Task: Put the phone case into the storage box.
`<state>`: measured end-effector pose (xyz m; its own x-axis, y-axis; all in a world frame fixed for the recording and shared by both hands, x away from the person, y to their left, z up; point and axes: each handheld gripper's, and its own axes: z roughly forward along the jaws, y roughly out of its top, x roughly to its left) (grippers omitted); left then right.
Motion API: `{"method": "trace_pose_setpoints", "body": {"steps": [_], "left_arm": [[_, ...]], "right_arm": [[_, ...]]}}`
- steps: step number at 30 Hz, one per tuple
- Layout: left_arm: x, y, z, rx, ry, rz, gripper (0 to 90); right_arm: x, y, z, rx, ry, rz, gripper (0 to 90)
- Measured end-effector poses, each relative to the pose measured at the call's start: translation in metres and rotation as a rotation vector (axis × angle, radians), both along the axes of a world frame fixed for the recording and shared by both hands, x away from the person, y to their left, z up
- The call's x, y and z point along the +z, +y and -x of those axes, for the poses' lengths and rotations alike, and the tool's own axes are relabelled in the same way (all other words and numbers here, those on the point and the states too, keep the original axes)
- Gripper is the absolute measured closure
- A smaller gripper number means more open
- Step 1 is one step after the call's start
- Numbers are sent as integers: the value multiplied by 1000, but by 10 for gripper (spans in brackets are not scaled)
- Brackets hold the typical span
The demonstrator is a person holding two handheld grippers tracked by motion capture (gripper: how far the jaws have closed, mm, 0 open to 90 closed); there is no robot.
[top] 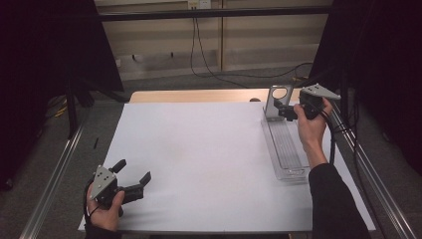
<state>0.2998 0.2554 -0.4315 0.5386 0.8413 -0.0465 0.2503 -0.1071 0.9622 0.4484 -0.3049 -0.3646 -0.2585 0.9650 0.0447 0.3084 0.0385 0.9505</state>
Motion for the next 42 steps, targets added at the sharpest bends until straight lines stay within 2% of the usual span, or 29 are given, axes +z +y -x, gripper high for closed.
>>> {"method": "trace_pose_setpoints", "body": {"steps": [13, 19, 25, 30, 36, 42], "left_arm": [[1, 1, 1, 6, -7, 3, 33], [1, 1, 2, 6, -5, 10, 33], [2, 2, 2, 8, -8, 8, 33], [2, 2, 3, 12, -8, 16, 33], [2, 3, 3, 14, -12, 16, 33], [2, 2, 3, 12, -14, 15, 33]], "right_arm": [[-11, 0, 19, 51, -14, -34, 0], [-12, 8, 28, 86, -17, -45, 0], [-14, 9, 37, 102, -26, -41, 0], [-15, 10, 45, 114, -40, -61, 0], [-13, 10, 54, 118, -72, -65, 0], [-12, 8, 65, 115, -84, -60, 0]]}}
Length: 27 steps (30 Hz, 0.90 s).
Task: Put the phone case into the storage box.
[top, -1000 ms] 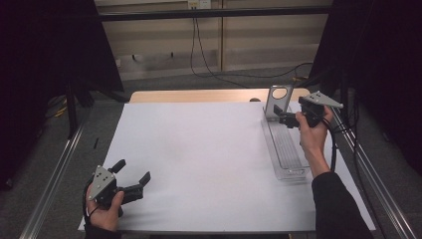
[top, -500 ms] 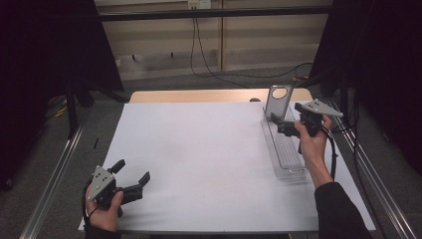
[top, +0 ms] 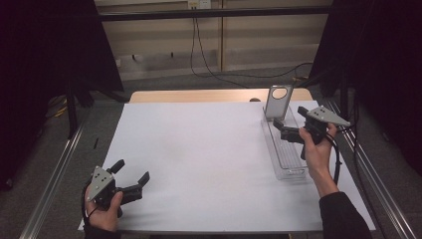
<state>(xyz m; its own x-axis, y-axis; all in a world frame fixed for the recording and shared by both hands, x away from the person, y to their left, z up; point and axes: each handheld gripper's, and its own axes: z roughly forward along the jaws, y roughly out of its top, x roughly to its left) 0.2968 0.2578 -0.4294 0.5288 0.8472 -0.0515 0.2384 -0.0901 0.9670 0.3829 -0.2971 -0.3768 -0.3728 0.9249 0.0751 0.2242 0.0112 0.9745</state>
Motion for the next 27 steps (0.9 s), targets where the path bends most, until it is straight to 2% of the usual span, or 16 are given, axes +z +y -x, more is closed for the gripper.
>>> {"method": "trace_pose_setpoints", "body": {"steps": [9, 14, 27], "left_arm": [[0, 0, 1, 2, 1, 3, 33], [0, 0, 1, 3, 0, 2, 33], [0, -1, 1, 0, 2, -3, 32]], "right_arm": [[0, -8, 14, -24, -4, -17, 0], [-1, -12, 26, -28, 2, -1, 0], [-8, -26, 55, -55, -19, -4, 0]]}}
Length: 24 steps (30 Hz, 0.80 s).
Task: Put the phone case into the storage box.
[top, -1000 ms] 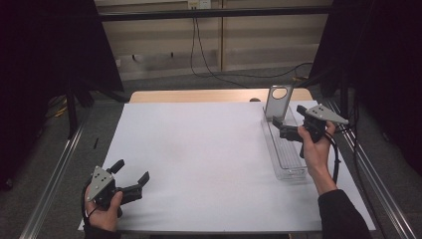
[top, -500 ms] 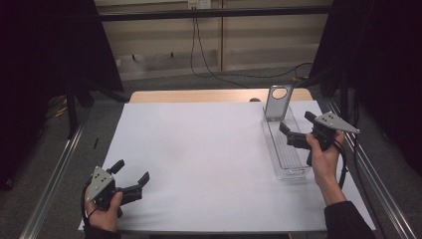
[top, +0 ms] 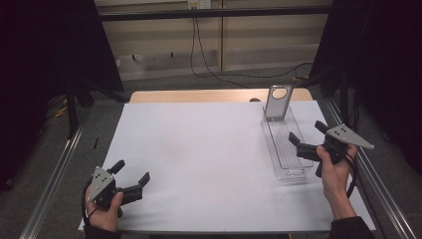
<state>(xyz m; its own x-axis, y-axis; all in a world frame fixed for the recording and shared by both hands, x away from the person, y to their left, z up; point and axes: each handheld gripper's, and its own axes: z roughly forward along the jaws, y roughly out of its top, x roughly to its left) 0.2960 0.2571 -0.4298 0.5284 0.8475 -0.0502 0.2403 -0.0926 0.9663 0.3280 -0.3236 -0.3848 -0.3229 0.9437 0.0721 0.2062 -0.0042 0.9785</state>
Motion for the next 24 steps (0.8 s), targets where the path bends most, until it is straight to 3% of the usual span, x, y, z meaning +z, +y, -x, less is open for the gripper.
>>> {"method": "trace_pose_setpoints", "body": {"steps": [17, 20, 24], "left_arm": [[0, 0, 0, -1, 1, 1, 30], [1, 0, 0, -2, -3, 2, 30], [1, 0, 0, -3, -4, 0, 30]], "right_arm": [[-18, -2, 30, -6, 1, 21, 0], [-21, -2, 35, -11, 6, 46, 0], [-27, -3, 42, -16, 4, 31, 0]]}}
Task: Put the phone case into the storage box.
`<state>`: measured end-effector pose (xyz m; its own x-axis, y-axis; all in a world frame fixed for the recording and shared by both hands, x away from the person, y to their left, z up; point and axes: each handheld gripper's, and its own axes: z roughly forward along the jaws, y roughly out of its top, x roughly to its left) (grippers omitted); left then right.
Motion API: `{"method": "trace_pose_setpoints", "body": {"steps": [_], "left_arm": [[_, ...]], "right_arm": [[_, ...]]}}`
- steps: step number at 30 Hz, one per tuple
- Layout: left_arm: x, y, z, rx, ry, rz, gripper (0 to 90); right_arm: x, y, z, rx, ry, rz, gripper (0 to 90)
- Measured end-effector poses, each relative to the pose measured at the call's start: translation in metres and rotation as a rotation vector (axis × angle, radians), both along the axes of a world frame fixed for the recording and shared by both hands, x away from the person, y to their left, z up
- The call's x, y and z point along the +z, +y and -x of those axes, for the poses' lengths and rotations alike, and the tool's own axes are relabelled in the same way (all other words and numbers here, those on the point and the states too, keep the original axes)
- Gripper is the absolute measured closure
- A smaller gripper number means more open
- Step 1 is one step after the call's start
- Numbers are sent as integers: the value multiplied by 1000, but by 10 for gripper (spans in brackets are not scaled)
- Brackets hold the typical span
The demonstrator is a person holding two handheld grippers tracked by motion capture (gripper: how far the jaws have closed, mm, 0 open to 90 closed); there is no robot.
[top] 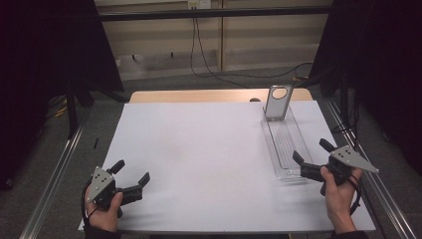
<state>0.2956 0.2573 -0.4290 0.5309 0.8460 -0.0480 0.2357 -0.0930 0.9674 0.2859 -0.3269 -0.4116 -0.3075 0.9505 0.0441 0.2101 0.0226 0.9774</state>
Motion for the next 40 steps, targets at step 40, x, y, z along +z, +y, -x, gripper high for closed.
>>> {"method": "trace_pose_setpoints", "body": {"steps": [40], "left_arm": [[0, -3, -1, -20, 13, 23, 25]], "right_arm": [[-25, -9, 46, -40, 14, -32, 0]]}}
